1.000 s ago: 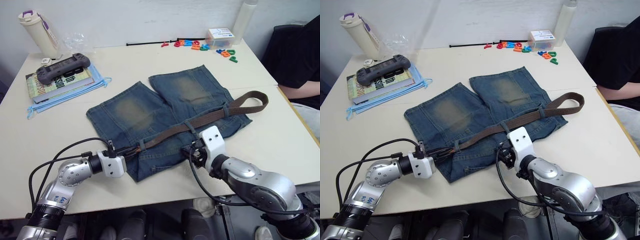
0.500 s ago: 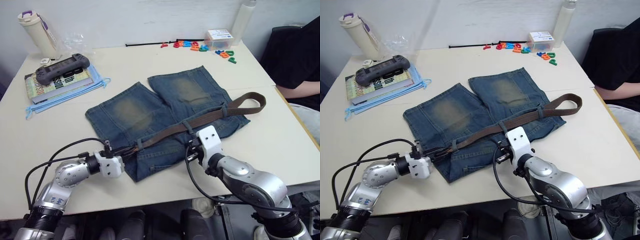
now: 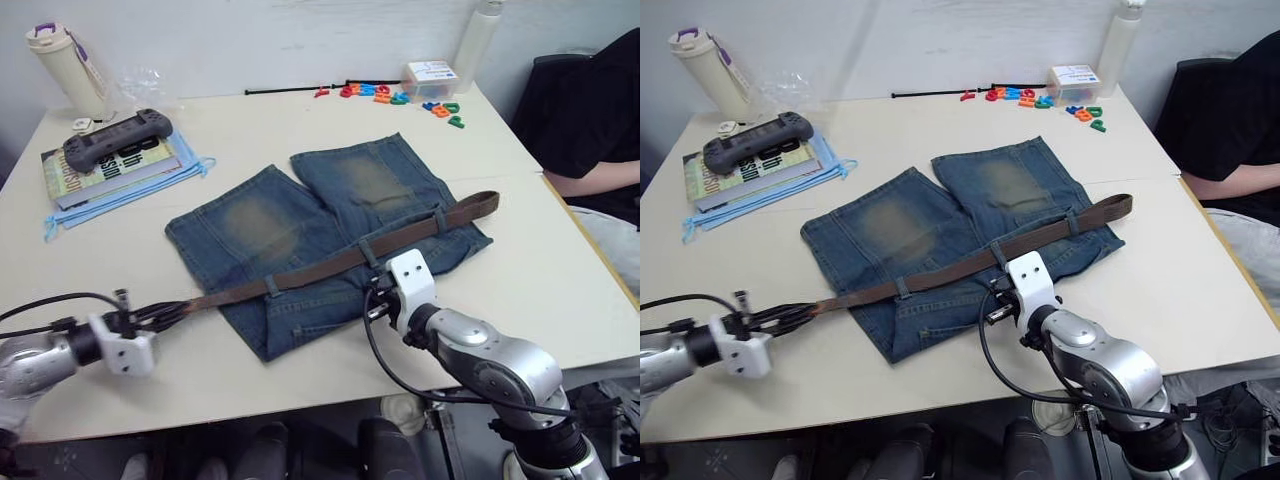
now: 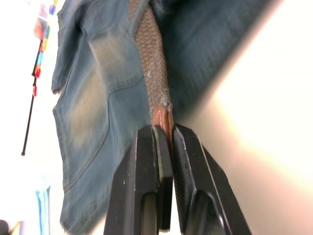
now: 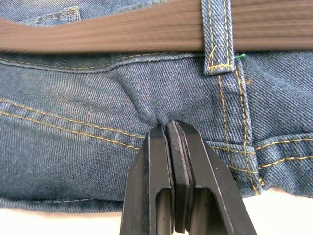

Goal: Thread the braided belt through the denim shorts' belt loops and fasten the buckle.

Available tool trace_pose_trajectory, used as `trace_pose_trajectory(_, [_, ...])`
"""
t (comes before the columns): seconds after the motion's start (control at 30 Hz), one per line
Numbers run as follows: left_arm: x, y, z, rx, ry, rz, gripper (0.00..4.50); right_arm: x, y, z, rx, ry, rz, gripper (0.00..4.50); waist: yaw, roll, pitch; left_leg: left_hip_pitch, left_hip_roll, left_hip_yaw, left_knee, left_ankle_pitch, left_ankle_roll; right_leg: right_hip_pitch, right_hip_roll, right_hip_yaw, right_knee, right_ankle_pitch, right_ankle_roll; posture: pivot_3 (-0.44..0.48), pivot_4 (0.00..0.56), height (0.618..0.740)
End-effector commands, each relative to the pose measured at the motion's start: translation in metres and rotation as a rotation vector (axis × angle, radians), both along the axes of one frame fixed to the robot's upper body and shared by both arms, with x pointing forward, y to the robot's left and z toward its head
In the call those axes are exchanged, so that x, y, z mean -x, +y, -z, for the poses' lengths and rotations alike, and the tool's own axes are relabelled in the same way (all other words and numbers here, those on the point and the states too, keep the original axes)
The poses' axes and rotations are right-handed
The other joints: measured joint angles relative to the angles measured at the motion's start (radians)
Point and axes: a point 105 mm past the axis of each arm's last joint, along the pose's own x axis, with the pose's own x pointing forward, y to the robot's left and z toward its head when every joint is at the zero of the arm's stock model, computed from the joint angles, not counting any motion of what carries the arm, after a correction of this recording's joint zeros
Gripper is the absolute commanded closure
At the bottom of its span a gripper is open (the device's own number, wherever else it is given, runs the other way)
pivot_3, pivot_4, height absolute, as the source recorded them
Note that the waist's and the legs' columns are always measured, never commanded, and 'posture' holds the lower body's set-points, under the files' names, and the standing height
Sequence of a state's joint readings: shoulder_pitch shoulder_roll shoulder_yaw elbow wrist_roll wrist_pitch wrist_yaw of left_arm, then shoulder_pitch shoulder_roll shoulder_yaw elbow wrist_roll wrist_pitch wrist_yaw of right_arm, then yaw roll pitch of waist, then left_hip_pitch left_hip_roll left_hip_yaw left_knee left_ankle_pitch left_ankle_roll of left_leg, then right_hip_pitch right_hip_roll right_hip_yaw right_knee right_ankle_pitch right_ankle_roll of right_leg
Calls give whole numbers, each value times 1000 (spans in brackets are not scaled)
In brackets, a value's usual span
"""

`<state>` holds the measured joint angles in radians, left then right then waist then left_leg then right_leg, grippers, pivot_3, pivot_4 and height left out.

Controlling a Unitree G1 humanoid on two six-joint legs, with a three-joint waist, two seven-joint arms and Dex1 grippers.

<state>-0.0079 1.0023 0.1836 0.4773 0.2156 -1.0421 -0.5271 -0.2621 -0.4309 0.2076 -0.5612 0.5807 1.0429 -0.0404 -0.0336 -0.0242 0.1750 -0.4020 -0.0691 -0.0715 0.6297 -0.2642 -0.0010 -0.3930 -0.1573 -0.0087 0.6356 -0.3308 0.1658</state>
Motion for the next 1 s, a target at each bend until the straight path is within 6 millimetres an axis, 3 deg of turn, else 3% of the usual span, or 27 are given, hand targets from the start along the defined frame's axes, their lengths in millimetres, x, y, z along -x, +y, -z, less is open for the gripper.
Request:
trace_pose_trajectory(0.03, [12,85,-8,-105,-47,-293,4500,3,-2,20,22,91,7,4460,3,-2,-1,0,0,0,0,-1,-1,0,3,0,0,0,-1,0,150,714])
trace_pose_trajectory(0.27, [21,120,-6,-195,-77,-411,4500,1,0,19,14,94,0,4460,8,-8,-5,6,12,6,0,-6,-5,1,8,-8,1,2,-4,0,150,714])
trace_pose_trajectory(0.47, [20,127,-3,-227,-89,-441,4500,0,-1,18,17,92,3,4460,7,-11,-7,12,14,13,0,-10,-5,1,8,-14,3,3,-6,0,150,714])
trace_pose_trajectory(0.57, [19,121,-2,-188,-101,-423,4500,-2,-1,17,18,88,8,4460,7,-11,-7,13,18,18,0,-12,-5,0,7,-15,2,4,-8,0,150,714])
trace_pose_trajectory(0.63, [16,116,-4,-133,-105,-420,3629,-3,-2,15,20,77,12,4500,8,-11,-7,14,23,21,0,-13,-5,0,8,-16,2,5,-9,0,150,714])
trace_pose_trajectory(0.67, [14,114,-5,-103,-99,-423,3439,-4,-4,13,8,72,19,4500,9,-11,-7,14,23,22,0,-13,-5,0,8,-16,2,6,-11,0,150,714])
trace_pose_trajectory(0.8, [7,105,-7,-3,-57,-412,1532,-6,-7,6,-7,59,19,4500,9,-11,-7,14,25,25,1,-14,-4,-1,8,-17,0,8,-14,0,150,714])
trace_pose_trajectory(0.83, [5,103,-6,26,-19,-412,1191,-6,-10,4,0,51,20,4172,9,-11,-7,14,26,26,1,-15,-4,-1,8,-18,0,8,-14,0,150,714])
trace_pose_trajectory(0.9, [3,94,-10,139,122,-401,1183,-7,-17,-3,16,35,6,3558,9,-9,-5,14,26,27,2,-15,-4,-1,7,-18,0,8,-15,0,150,714])
trace_pose_trajectory(1.0, [12,70,-23,313,394,-325,1183,-3,-23,-13,31,27,-43,2216,8,-5,-3,13,28,27,3,-16,-3,0,7,-19,-6,11,-17,0,150,714])
